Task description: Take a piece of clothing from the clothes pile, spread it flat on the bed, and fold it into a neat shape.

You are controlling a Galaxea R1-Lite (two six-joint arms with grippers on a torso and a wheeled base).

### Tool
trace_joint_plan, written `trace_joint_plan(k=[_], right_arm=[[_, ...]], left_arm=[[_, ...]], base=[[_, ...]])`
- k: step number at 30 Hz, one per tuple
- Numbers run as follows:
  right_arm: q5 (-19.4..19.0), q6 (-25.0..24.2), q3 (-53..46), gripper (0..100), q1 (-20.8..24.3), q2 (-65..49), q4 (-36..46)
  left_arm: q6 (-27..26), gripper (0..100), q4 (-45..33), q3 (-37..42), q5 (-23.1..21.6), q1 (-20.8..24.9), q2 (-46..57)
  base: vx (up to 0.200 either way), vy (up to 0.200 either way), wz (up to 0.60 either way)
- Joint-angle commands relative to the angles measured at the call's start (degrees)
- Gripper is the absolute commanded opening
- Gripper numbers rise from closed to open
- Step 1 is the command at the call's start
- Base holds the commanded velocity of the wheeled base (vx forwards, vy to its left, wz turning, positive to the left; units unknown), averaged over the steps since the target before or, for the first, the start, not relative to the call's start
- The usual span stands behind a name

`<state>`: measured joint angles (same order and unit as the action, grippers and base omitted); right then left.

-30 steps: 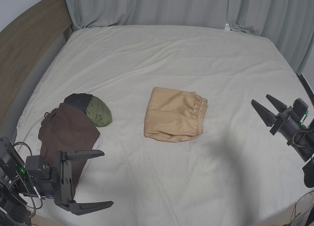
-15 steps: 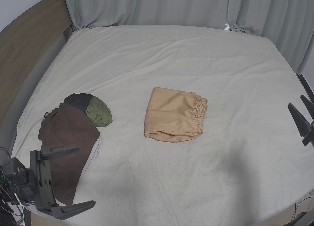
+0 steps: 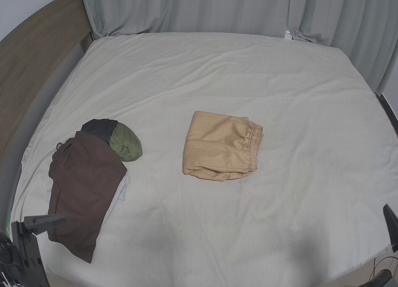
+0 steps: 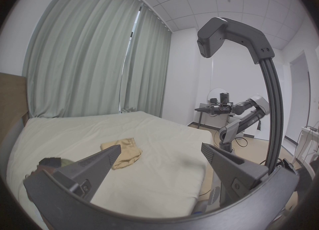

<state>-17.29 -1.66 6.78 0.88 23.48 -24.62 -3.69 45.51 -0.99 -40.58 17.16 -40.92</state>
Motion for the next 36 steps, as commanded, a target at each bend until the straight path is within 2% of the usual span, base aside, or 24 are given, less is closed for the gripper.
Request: trace_joint_plan(k=[1, 4, 5, 6, 8, 9, 12, 13, 15, 18, 20, 22, 24, 28, 31, 33, 34, 36], right_arm=[[2.3, 1.4, -4.9, 100, -1.4, -22.6, 15.6], [8.9, 0.7, -6.0, 100, -1.1, -23.0, 23.7], [10.3, 0.4, -5.7, 100, -1.1, -23.0, 24.4], [13.7, 0.2, -6.5, 100, -1.1, -23.0, 23.0], [18.3, 0.5, -6.8, 100, -1.2, -23.0, 23.7], [19.0, 0.6, -6.8, 100, -1.3, -22.9, 25.6], [17.9, 0.8, -6.8, 100, -1.1, -23.0, 24.7], [17.5, 1.0, -6.8, 100, -1.1, -23.0, 24.8], [17.2, 1.3, -6.8, 100, -1.1, -23.0, 24.8], [17.1, 1.7, -6.8, 100, -1.1, -23.0, 24.8], [17.0, 1.9, -6.8, 100, -1.1, -23.0, 24.7], [16.8, 1.9, -6.8, 100, -1.1, -23.0, 24.7], [16.8, 1.7, -6.8, 100, -1.1, -23.0, 24.7], [16.8, 1.6, -6.8, 100, -1.1, -23.0, 24.8], [16.8, 1.4, -6.8, 100, -1.1, -23.0, 24.8], [16.8, 1.4, -6.8, 100, -1.1, -23.0, 24.8], [16.8, 1.6, -6.8, 100, -1.1, -23.0, 24.8], [16.8, 1.5, -6.8, 100, -1.1, -23.0, 24.8]], left_arm=[[2.1, 100, -18.7, 0.4, 7.0, -1.3, 23.9], [2.4, 100, -26.0, 0.3, 11.6, -3.7, 30.2], [2.4, 100, -27.3, 0.5, 12.0, -4.8, 31.3], [2.4, 100, -30.2, 0.9, 12.4, -7.1, 34.2], [1.4, 100, -34.3, 1.0, 13.3, -8.6, 36.0], [1.0, 100, -35.9, 1.0, 14.5, -9.1, 35.6], [-0.7, 100, -38.3, 1.0, 18.9, -10.7, 35.6], [-0.3, 100, -41.5, 1.0, 21.0, -12.1, 35.7], [-0.5, 100, -42.4, 0.9, 22.1, -13.9, 35.8], [-0.7, 100, -41.6, 1.0, 22.7, -19.0, 38.7], [-0.7, 100, -41.5, 1.0, 24.3, -18.8, 38.8], [-1.0, 100, -41.4, 1.0, 29.9, -18.3, 38.8], [-0.7, 100, -41.4, 1.0, 30.2, -18.3, 38.9], [1.3, 100, -41.6, 0.9, 35.7, -18.3, 38.9], [3.8, 100, -46.9, 0.8, 42.3, -18.4, 38.7], [3.8, 100, -45.9, 0.9, 42.1, -18.4, 38.7], [3.0, 100, -45.1, 1.0, 39.6, -18.2, 38.5], [2.9, 100, -45.3, 1.0, 39.7, -17.7, 39.2]], base=[[0.0, 0.0, 0.0], [0.0, 0.0, 0.0], [0.0, 0.0, 0.0], [0.0, 0.0, 0.0], [0.0, 0.0, 0.0], [0.0, 0.0, 0.0], [0.0, 0.0, 0.0], [0.0, 0.0, 0.0], [0.0, 0.0, 0.0], [0.0, 0.0, 0.0], [0.0, 0.0, 0.0], [0.0, 0.0, 0.0], [0.0, 0.0, 0.0], [0.0, 0.0, 0.0], [0.0, 0.0, 0.0], [0.0, 0.0, 0.0], [0.0, 0.0, 0.0], [0.0, 0.0, 0.0]])
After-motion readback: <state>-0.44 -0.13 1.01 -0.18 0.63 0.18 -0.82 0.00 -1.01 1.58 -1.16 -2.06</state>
